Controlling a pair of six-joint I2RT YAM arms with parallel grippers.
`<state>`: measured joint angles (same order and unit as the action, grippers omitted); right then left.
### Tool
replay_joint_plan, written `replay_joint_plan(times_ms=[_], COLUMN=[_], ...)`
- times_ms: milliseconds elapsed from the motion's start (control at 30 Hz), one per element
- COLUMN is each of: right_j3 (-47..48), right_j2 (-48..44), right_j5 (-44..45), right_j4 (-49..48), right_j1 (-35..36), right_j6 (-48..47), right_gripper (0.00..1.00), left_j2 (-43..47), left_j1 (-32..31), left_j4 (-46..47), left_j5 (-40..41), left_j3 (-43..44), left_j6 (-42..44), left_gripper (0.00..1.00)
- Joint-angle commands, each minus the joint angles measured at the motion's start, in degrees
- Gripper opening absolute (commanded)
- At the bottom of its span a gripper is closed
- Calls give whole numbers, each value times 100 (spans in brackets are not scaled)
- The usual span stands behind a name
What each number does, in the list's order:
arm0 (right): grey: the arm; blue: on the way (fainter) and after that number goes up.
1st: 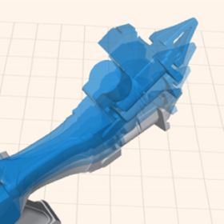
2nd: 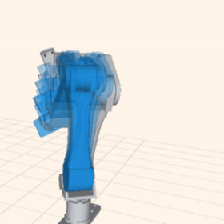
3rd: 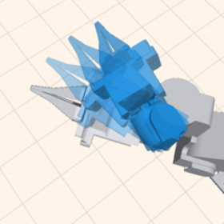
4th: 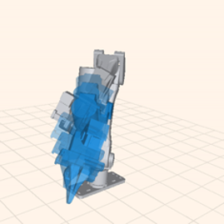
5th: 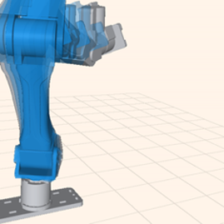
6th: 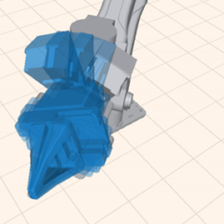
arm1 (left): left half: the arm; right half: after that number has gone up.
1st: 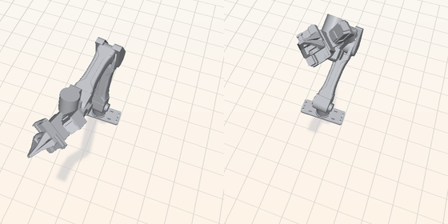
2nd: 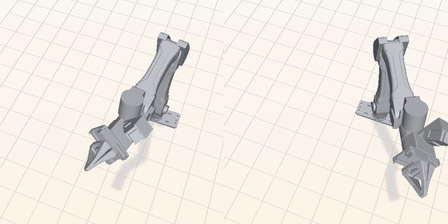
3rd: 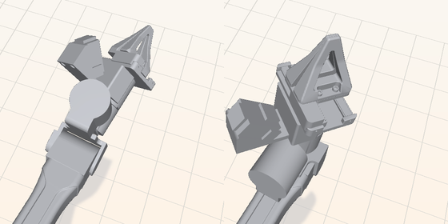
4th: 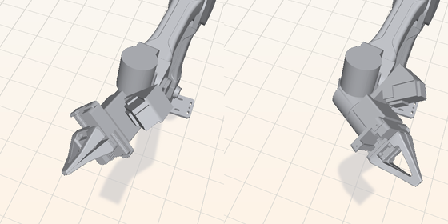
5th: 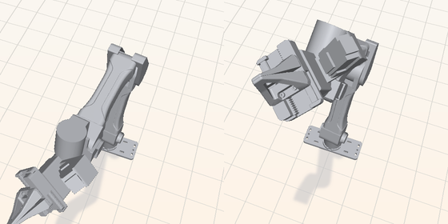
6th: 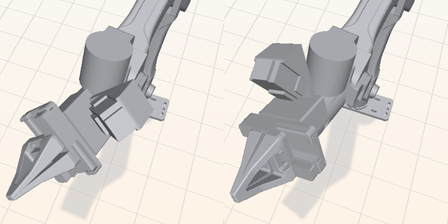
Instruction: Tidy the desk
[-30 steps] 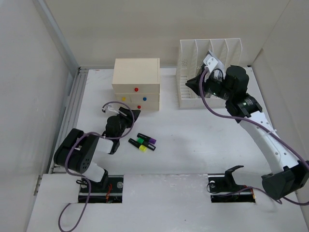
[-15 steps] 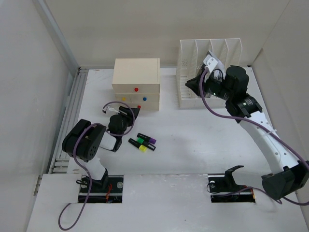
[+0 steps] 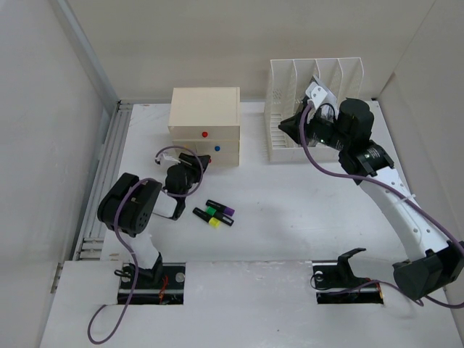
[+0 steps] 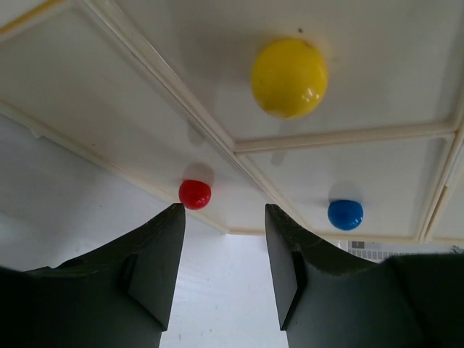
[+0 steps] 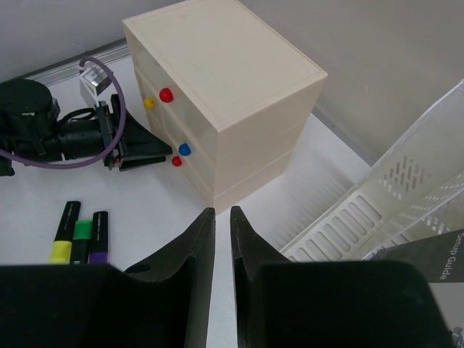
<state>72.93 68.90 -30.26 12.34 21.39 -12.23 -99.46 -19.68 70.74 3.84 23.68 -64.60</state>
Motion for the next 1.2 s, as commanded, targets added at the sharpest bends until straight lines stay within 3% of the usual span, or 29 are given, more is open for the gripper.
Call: replay_joint_plan(times_ms=[0,833,1167], right_j3=[11,-42,-42], right_j2=[-193,-299,-351], right_j5=[-76,29,82], right_j4=[-302,-302,-302], right_j1=[-29,-29,-29], right_j6=[45,45,45], right_gripper=[20,20,20], left_j2=[-47,-601,-654], left_j1=[52,-62,-168], left_j4=[54,107,-69], left_j5=[178,451,504], left_j3=[154,540,646], left_j6=[-44,-387,-387], left_gripper=[44,41,28])
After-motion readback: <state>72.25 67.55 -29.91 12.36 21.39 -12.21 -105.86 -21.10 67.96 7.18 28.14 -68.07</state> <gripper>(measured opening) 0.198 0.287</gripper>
